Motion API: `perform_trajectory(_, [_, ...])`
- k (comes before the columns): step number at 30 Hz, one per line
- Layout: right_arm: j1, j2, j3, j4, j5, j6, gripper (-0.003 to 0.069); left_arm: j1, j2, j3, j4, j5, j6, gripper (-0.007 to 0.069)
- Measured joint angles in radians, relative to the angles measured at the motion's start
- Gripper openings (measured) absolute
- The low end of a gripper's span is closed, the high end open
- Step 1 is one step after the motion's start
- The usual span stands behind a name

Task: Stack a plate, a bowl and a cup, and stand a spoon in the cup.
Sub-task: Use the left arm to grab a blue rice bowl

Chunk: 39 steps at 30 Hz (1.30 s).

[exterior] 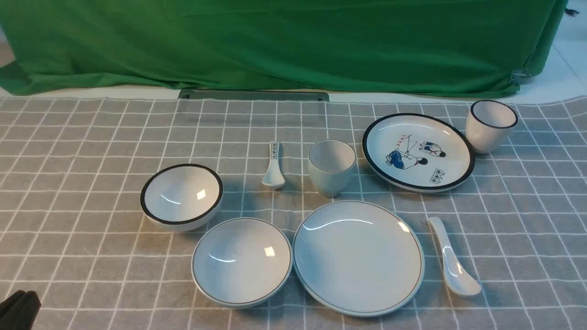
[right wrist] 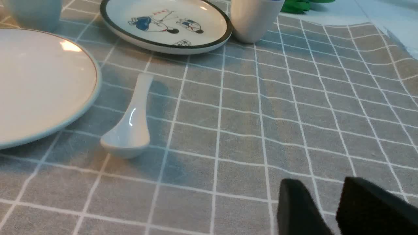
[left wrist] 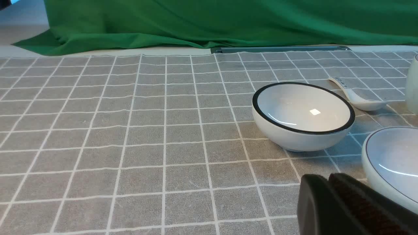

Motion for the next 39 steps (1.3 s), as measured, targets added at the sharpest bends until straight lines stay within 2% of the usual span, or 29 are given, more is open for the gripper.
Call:
perform_trajectory(25, [0.0, 0.0, 0.0, 0.0, 0.0, 0.0, 0.0242, 0.0, 0.0, 0.0, -0.009, -0.035, -0.007, 0.0017])
perform_trajectory(26, [0.0, 0.0, 0.0, 0.0, 0.0, 0.0, 0.0242, 0.0, 0.0, 0.0, -0.046, -0.067, -0.025, 0.0017])
perform_trajectory(27, [0.0, 0.0, 0.0, 0.0, 0.0, 0.0, 0.0242, 0.0, 0.0, 0.0, -0.15, -0.149, -0.086, 0.0017])
perform_trajectory(29, [0.0, 0.0, 0.0, 0.0, -0.001, 0.0, 0.0242, 0.0, 0.0, 0.0, -0.238, -0.234, -0.146, 0.0017])
perform_trajectory(33, [0.0, 0.0, 0.0, 0.0, -0.01, 0.001, 0.0242, 0.0, 0.0, 0.0, -0.288, -0.337, -0.206, 0.0017])
perform_trajectory(34, [0.0, 0.0, 0.0, 0.011, -0.027, 0.013, 0.0242, 0.0, 0.0, 0.0, -0.305, -0.389, -0.254, 0.0017])
perform_trajectory(35, [0.0, 0.0, 0.0, 0.047, -0.059, 0.071, 0.0242, 0.0, 0.0, 0.0, -0.307, -0.435, -0.313, 0.0017])
perform_trajectory(36, [0.0, 0.0, 0.0, 0.047, -0.065, 0.082, 0.0242, 0.0, 0.0, 0.0, -0.309, -0.442, -0.322, 0.0017])
perform_trajectory(38, [0.0, 0.0, 0.0, 0.116, -0.149, 0.243, 0.0242, 0.0, 0.0, 0.0, -0.311, -0.541, -0.429, 0.0017])
perform_trajectory(39, [0.0, 0.0, 0.0, 0.141, -0.201, 0.348, 0.0242, 0.0, 0.0, 0.0, -0.311, -0.636, -0.525, 0.0017])
